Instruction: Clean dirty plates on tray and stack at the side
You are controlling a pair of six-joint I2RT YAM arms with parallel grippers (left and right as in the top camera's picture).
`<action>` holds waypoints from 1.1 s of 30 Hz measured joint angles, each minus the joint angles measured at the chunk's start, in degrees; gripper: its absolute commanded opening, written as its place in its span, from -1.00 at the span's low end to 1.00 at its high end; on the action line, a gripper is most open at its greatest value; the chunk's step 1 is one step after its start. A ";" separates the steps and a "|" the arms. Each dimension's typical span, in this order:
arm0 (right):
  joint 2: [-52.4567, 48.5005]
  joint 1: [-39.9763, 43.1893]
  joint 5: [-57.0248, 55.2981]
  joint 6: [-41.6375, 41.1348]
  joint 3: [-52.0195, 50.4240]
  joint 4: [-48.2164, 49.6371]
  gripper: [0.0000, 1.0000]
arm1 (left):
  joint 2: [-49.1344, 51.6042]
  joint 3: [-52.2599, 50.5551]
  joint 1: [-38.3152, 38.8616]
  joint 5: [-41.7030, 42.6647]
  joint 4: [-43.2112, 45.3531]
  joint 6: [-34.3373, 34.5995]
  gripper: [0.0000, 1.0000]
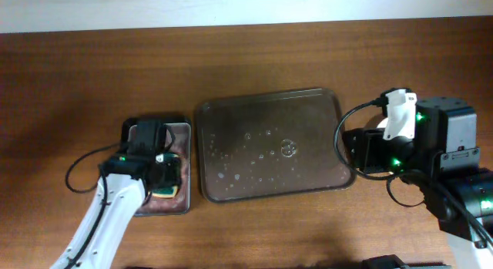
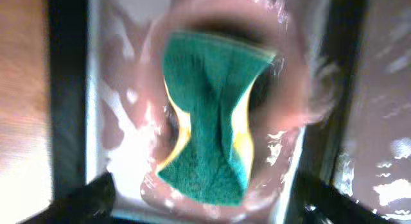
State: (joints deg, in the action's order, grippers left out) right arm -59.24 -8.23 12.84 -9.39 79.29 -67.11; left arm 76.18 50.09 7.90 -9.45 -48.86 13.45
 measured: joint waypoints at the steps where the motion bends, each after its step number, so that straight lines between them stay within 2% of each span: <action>1: 0.04 -0.44 0.35 0.76 0.00 0.52 0.18 | -0.28 2.56 0.00 0.22 -1.79 -0.09 1.00; 3: 0.35 -1.31 1.01 1.77 0.00 1.38 0.22 | -0.57 11.10 0.00 0.68 -10.67 0.22 0.99; 5: 1.31 -2.32 2.16 2.34 0.07 1.95 0.43 | -1.62 20.11 0.00 1.11 -17.40 0.28 0.99; 6: 1.79 -2.67 2.69 2.45 0.26 2.23 0.97 | -2.10 22.77 0.00 1.11 -19.82 0.28 0.99; 8: 4.42 -3.93 5.05 3.02 1.11 3.74 0.97 | -4.55 30.88 0.00 1.11 -27.10 0.26 0.99; 9: 5.49 -4.04 6.03 2.97 1.46 3.85 0.97 | -5.97 32.41 0.00 1.11 -28.04 0.26 1.00; 14: 7.56 -4.15 8.20 3.13 2.16 3.58 0.97 | -9.73 33.07 0.00 1.11 -29.44 0.26 0.99; 23: 6.86 -4.20 8.35 3.19 2.16 3.43 0.97 | -9.70 33.07 0.00 1.14 -30.05 0.26 0.99; 26: 8.41 -4.20 8.02 5.92 2.08 3.54 0.97 | -9.70 33.07 0.00 1.11 -30.05 0.26 1.00; 30: 20.33 -4.20 6.91 11.37 -3.04 7.17 0.97 | -9.70 33.07 0.00 1.14 -30.25 0.26 0.99; 33: 31.10 -4.20 2.01 12.61 -13.22 11.45 0.97 | -9.70 33.07 0.00 1.14 -30.25 0.26 0.99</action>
State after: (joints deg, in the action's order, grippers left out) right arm -28.14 -12.43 14.85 3.22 66.06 -55.66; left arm 66.48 83.15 7.90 -8.32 -79.11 13.72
